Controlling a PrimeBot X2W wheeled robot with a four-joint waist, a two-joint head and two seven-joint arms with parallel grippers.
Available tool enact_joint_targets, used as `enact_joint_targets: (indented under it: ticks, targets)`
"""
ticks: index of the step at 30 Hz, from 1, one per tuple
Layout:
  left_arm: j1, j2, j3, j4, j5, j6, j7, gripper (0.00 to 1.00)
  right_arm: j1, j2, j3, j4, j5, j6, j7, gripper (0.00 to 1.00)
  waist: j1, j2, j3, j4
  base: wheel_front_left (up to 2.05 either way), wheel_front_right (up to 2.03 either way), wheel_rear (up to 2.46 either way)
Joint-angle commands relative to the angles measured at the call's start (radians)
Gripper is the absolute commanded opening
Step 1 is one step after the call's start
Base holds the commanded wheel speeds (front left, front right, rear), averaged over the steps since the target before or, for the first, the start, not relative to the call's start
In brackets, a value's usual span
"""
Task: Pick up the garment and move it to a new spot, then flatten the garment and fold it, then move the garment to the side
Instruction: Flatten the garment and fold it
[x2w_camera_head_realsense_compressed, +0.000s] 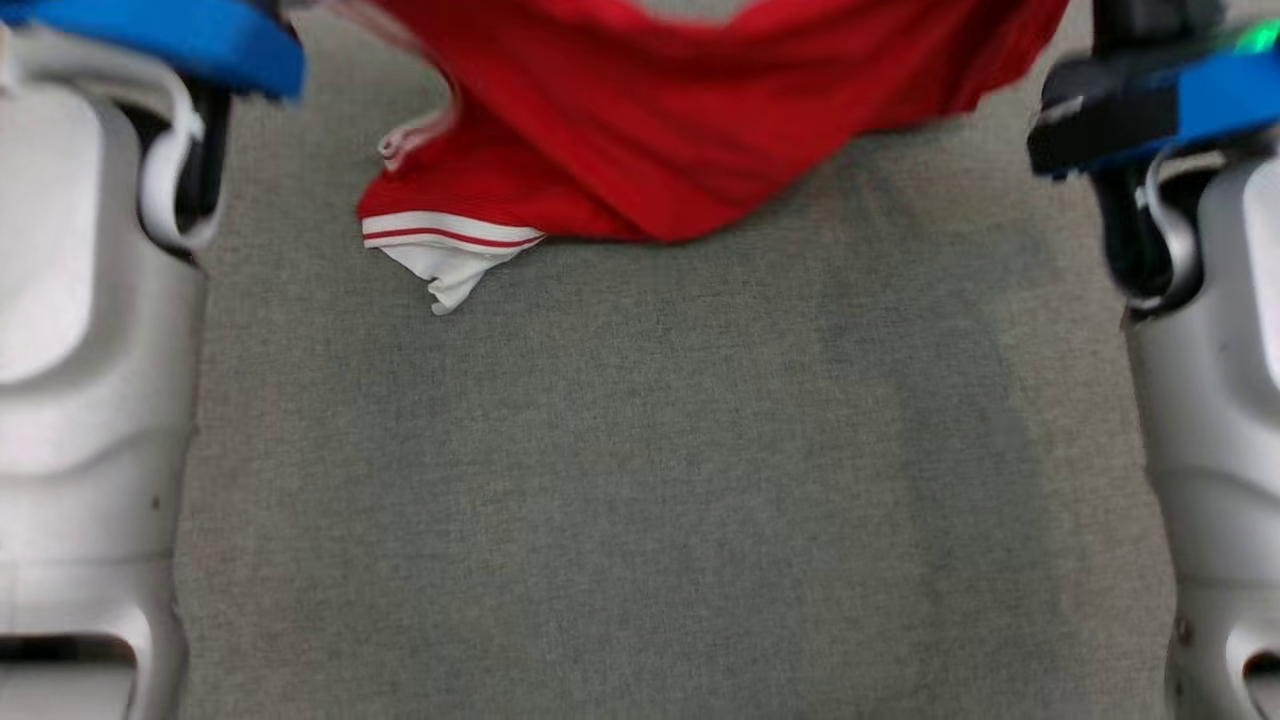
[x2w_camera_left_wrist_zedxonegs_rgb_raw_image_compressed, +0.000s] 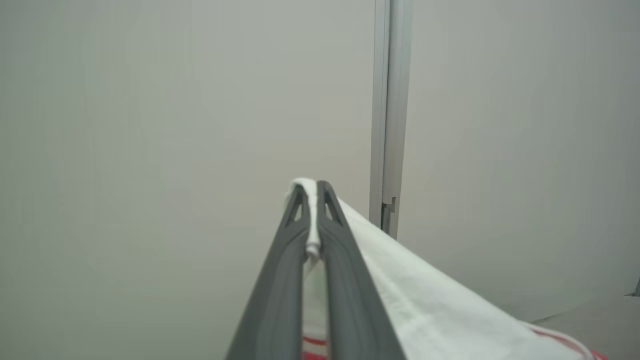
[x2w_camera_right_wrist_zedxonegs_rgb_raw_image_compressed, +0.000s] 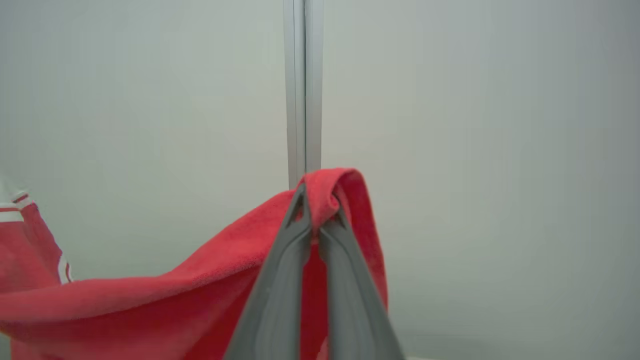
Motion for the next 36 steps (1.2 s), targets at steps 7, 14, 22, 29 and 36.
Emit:
enact_joint_targets:
  ticks: [7,14,22,29,36]
  targets:
    - [-0.385,0.042,-0.014,0.084,-0.053,0.000,0.018,0.00,-0.402,-0.028,-0.038,0.155,0.050,0.000,0.016,0.00,-0.0004,0.0000,0.151,0.026,0.00,0.00,0.00]
    - [-0.670,0.059,-0.079,0.174,-0.064,-0.001,0.010,0.00,-0.695,-0.056,-0.052,0.328,0.077,0.000,0.012,0.00,-0.0004,0.0000,0.204,0.031,0.00,0.00,0.00]
    - [-0.797,0.037,-0.147,0.247,-0.097,-0.001,-0.037,0.00,-0.820,-0.082,-0.013,0.463,0.079,0.000,-0.026,0.00,-0.0004,0.0000,0.203,0.047,0.00,0.00,0.00]
    - [-0.711,0.048,-0.180,0.258,-0.124,-0.001,-0.068,0.00,-0.754,-0.086,0.028,0.533,0.125,0.000,-0.054,0.00,-0.0004,0.0000,0.198,0.053,0.00,0.00,0.00]
    - [-0.477,0.048,-0.162,0.166,-0.164,0.029,-0.100,0.00,-0.591,-0.077,0.052,0.524,0.189,0.000,-0.089,0.00,-0.0004,0.0000,0.173,0.066,0.00,0.00,0.00]
